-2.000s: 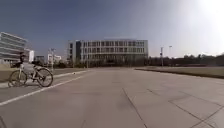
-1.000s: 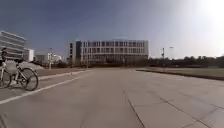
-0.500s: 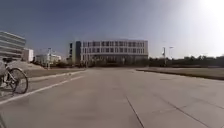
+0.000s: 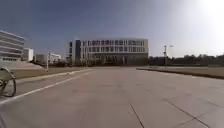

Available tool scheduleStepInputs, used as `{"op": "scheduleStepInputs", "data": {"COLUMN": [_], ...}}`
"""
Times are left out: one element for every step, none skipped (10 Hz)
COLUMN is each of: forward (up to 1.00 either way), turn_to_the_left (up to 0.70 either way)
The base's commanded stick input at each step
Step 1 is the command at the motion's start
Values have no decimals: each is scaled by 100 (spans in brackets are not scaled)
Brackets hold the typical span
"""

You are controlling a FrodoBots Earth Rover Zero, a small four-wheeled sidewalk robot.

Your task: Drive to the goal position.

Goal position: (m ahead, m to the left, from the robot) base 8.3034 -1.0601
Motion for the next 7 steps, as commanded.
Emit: {"op": "scheduleStepInputs", "data": {"forward": [70,70,70,70,70,70,70], "turn_to_the_left": [0,0,-1,-4,-21,-35,-35]}}
